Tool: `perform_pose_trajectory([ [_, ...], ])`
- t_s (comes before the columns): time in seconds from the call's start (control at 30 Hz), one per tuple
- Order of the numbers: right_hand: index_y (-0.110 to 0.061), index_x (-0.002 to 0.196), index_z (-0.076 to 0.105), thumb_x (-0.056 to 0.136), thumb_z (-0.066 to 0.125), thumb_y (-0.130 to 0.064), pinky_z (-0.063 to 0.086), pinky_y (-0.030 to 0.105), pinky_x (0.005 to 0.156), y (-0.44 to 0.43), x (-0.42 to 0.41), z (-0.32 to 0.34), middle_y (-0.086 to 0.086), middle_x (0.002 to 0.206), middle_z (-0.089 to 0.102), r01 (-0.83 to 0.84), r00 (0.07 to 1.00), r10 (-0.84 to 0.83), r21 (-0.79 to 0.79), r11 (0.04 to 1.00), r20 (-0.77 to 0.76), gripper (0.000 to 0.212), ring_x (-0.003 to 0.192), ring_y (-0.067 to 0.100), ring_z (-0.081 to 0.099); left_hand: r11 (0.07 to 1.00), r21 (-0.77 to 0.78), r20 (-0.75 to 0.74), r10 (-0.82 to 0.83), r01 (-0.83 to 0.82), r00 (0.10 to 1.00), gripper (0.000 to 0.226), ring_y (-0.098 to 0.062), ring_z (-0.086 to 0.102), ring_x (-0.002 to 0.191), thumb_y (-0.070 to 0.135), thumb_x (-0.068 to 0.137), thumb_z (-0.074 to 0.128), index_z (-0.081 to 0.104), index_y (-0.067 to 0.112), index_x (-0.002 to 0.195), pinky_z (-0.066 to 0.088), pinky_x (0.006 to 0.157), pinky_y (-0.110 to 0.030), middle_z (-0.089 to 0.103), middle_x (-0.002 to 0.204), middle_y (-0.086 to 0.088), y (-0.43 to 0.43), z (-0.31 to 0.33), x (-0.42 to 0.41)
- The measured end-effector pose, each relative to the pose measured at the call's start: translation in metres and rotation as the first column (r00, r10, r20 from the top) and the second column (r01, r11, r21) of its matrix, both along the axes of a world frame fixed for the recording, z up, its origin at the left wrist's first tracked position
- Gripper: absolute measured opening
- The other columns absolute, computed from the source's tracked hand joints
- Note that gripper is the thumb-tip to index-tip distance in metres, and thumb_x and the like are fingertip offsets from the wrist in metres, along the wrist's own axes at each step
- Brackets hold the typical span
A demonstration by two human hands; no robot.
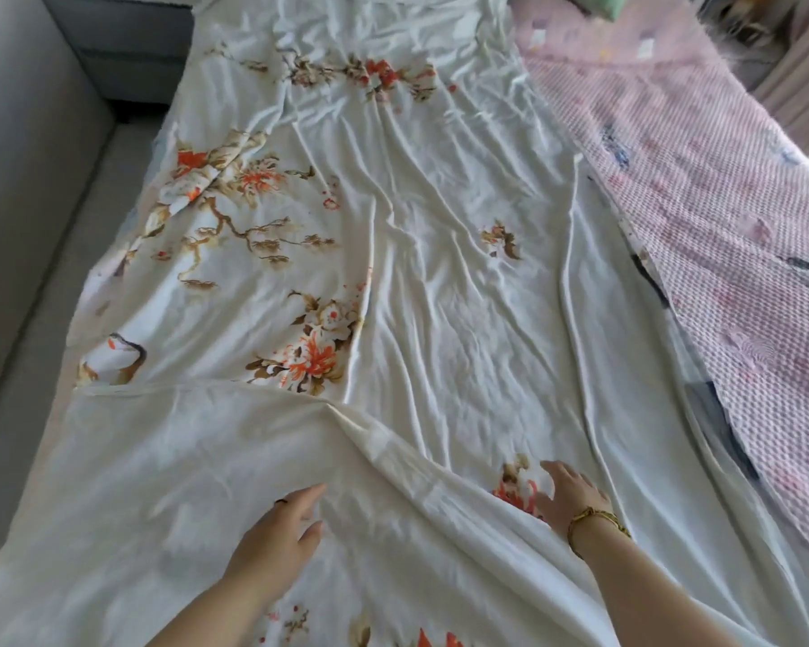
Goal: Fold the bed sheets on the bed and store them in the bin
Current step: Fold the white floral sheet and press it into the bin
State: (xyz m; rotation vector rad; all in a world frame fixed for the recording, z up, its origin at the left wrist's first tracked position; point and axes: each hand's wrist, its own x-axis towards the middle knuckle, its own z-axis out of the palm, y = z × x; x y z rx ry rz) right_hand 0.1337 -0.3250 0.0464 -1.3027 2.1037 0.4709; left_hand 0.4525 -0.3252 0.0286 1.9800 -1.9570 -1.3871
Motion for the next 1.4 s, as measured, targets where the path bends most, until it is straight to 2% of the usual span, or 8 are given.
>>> perform_pose_trajectory([
  [0.17,-0.029,0.145,0.015,0.095,0.039,-0.030,0.015,0.030,0.112,0.021,-0.128,-0.023,-0.006,0.154,0.007,-0.001,1.000,0.001,0.017,1.000,0.013,0.055,0.141,0.018,0.014,0.993,-0.106,-0.010,-0.057,0.056,0.998,0.084,-0.009,0.028,0.136,0.064,0.071,0.037,0.023,0.024,0.144,0.025,0.104,-0.017,0.023,0.150,0.006,0.004,-0.015,-0.150],
  [0.37,-0.030,0.146,0.007,0.094,0.042,-0.037,0.008,0.034,0.116,0.032,-0.246,-0.047,-0.003,0.155,-0.002,0.189,0.978,-0.186,-0.027,0.982,0.090,0.064,0.143,0.019,0.002,0.918,-0.024,0.305,-0.371,0.397,0.877,0.071,-0.034,0.063,0.090,0.063,0.054,0.036,0.064,0.019,0.103,0.055,0.065,-0.042,0.070,0.097,-0.017,0.004,-0.080,-0.304],
  [0.63,-0.028,0.145,0.014,0.088,0.054,-0.041,0.019,0.027,0.108,0.000,-0.312,-0.088,-0.006,0.148,0.017,0.287,0.949,-0.250,-0.202,0.936,0.192,0.071,0.136,0.019,0.019,0.945,0.076,0.430,-0.318,0.318,0.845,0.086,-0.042,0.037,0.108,0.077,0.057,0.027,0.046,0.024,0.122,0.022,0.090,-0.041,0.060,0.114,-0.024,0.010,-0.123,-0.354],
  [0.83,-0.023,0.121,0.049,0.086,0.059,-0.035,0.039,0.027,0.079,-0.018,-0.328,-0.097,-0.005,0.112,0.046,0.497,0.863,-0.416,-0.342,0.797,0.286,0.038,0.112,0.019,0.049,0.941,0.016,0.497,-0.300,0.337,0.814,0.089,-0.041,0.036,0.112,0.076,0.057,0.027,0.045,0.021,0.125,-0.017,0.110,-0.031,0.042,0.126,-0.022,0.008,-0.128,-0.363],
  [0.97,-0.018,0.128,0.048,0.086,0.061,-0.025,0.017,0.025,0.102,-0.018,-0.320,-0.096,0.004,0.129,0.043,0.554,0.832,-0.454,-0.453,0.699,0.318,0.045,0.124,0.022,0.032,0.984,0.003,0.507,-0.156,0.180,0.847,0.126,-0.029,-0.019,0.133,0.091,0.029,-0.004,-0.010,0.035,0.142,-0.040,0.088,-0.030,-0.007,0.155,-0.012,0.002,-0.121,-0.363],
  [1.13,-0.014,0.129,0.047,0.085,0.062,-0.019,0.032,0.025,0.096,-0.029,-0.322,-0.084,0.006,0.128,0.048,0.648,0.753,-0.475,-0.386,0.657,0.456,0.046,0.120,0.020,0.044,0.975,0.046,0.551,-0.207,0.218,0.808,0.109,-0.030,-0.028,0.135,0.085,0.046,0.007,-0.021,0.037,0.140,-0.041,0.083,-0.034,-0.027,0.151,-0.005,0.004,-0.122,-0.361],
  [1.23,-0.012,0.117,0.051,0.085,0.062,-0.023,0.042,0.029,0.082,-0.037,-0.323,-0.075,0.004,0.113,0.057,0.690,0.682,-0.482,-0.266,0.673,0.550,0.035,0.100,0.022,0.056,0.971,0.071,0.557,-0.229,0.229,0.798,0.092,-0.030,-0.026,0.137,0.074,0.078,0.036,-0.017,0.036,0.143,-0.034,0.084,-0.035,-0.026,0.151,-0.006,0.004,-0.113,-0.363],
  [1.4,-0.003,0.103,0.060,0.087,0.061,-0.021,0.053,0.031,0.067,-0.041,-0.338,-0.063,0.007,0.078,0.060,0.702,0.580,-0.559,-0.016,0.712,0.593,0.024,0.063,0.020,0.060,0.982,0.027,0.506,-0.176,0.189,0.844,0.092,-0.027,-0.024,0.138,0.072,0.078,0.042,-0.012,0.037,0.144,-0.021,0.105,-0.039,-0.023,0.152,-0.003,0.005,-0.108,-0.362],
])
